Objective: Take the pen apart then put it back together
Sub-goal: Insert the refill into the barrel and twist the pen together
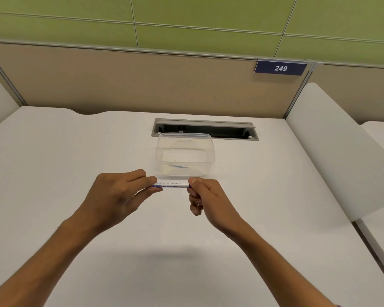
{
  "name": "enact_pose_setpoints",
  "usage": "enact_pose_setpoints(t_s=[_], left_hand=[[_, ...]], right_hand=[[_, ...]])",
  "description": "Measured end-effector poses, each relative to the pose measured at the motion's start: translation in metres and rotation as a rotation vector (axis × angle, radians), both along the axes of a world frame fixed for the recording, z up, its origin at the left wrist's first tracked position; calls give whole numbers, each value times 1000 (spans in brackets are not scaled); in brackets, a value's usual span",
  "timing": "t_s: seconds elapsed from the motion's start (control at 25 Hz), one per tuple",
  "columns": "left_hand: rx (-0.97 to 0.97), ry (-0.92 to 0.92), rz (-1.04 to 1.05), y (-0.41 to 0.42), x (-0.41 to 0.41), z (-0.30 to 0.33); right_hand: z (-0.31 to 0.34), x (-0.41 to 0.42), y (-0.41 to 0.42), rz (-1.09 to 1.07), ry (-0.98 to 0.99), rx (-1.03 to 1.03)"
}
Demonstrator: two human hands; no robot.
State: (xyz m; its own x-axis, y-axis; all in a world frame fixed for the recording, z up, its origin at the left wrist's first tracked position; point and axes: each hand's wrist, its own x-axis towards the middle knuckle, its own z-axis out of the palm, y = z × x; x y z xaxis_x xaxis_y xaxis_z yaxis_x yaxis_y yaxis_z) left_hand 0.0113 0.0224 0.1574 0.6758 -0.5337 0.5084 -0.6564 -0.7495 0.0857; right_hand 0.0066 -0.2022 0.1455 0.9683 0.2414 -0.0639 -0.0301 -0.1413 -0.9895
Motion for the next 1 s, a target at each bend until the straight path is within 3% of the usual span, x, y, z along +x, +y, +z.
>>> enact_pose_setpoints(t_s=[0.16,0.28,0.44,0.64,0.76,0.88,1.0], left_hand=[[-207,226,-11,4,4,1],[-306,328,-41,8,5,0],[-317,287,-59,5,2,3],[-55,-21,-4,1,-3,8],[74,-125,24,2,-4,1],[-7,15,-1,3,-2,-1],[-174,213,-3,5,2,-1]], right_hand=[[-7,-3,-5,-62,-495,-476],[-4,-2,-8,-67,-701,-566],[-6,-3,-5,-38,-600,-416],[4,-2,-3,56,-131,-23],[7,3,-7,92,90,17],[1,1,-6,51,-61,-84],[-5,-3,-7,-33,-506,-510]])
